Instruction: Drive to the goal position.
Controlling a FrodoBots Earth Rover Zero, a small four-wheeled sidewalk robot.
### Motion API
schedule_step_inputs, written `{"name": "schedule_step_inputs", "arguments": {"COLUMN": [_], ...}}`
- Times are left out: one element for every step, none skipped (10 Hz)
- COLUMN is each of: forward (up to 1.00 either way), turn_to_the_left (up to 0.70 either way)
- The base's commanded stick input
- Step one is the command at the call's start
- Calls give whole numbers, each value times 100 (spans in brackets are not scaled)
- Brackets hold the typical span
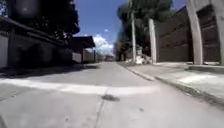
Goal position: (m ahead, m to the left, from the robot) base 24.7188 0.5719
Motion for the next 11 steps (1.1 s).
{"name": "schedule_step_inputs", "arguments": {"forward": [100,100,100,100,100,100,100,100,100,100,100], "turn_to_the_left": [0,0,0,0,0,0,3,20,20,2,0]}}
